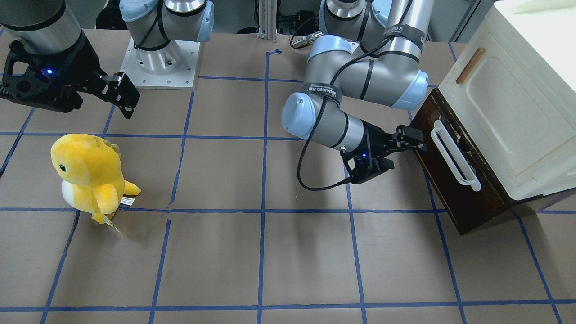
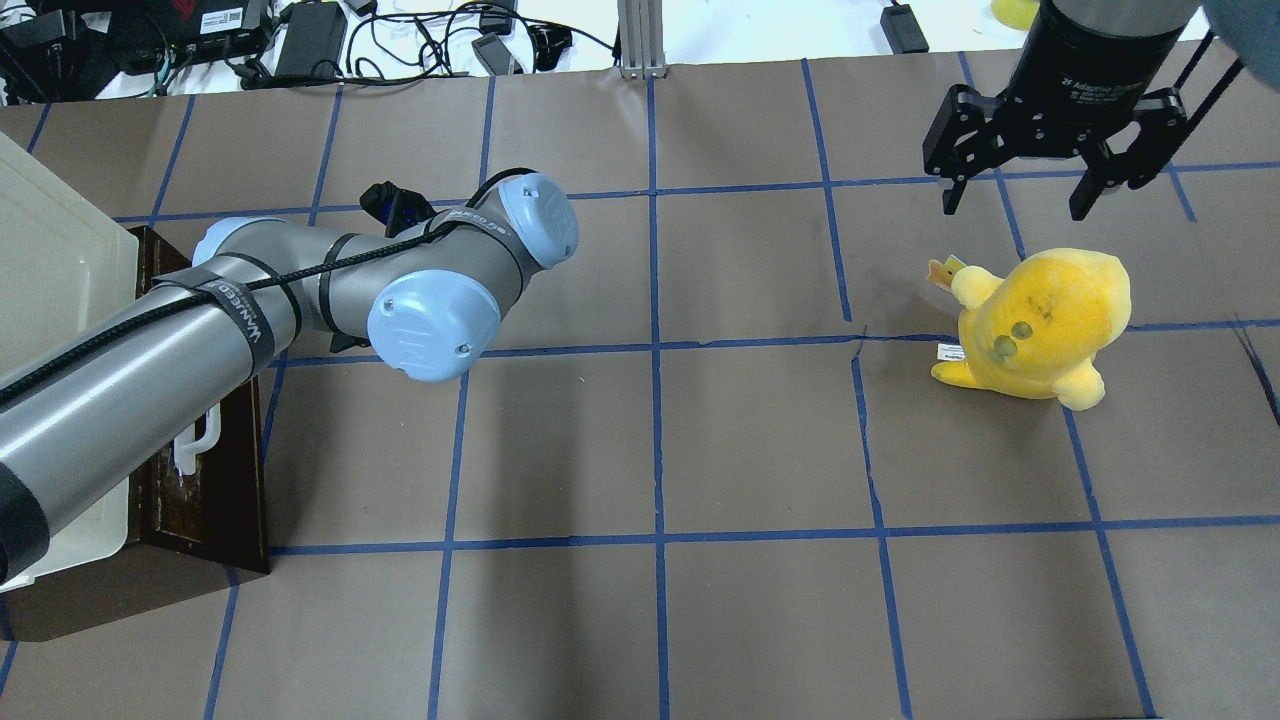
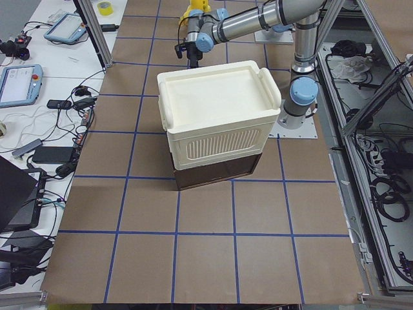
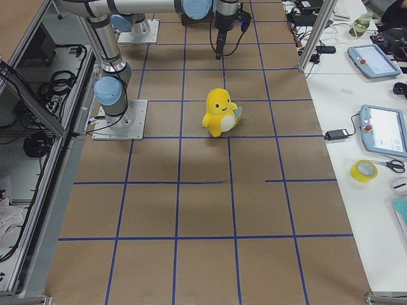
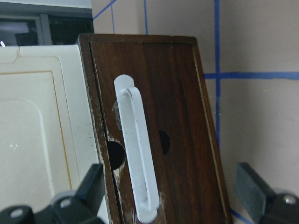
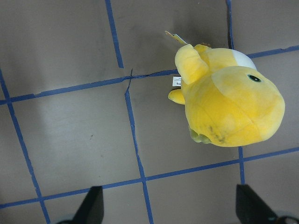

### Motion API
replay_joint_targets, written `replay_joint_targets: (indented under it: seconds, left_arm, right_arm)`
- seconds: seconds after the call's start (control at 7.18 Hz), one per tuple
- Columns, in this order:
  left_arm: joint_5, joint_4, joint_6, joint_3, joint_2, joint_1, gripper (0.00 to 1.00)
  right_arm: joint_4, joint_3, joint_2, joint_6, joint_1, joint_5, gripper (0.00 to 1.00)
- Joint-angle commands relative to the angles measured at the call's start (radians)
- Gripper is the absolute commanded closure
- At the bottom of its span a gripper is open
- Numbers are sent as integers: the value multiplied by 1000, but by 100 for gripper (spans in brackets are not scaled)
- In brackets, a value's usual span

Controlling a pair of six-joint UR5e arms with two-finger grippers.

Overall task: Pull drawer sideways
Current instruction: 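Move the left gripper down to the white drawer handle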

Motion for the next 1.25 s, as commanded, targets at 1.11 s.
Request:
replay_joint_targets:
  seconds: [1.11]
  left_arm:
    - [286, -121, -156, -119, -70, 122, 0]
  right_arm:
    - [0, 0, 0, 0, -1, 0, 0]
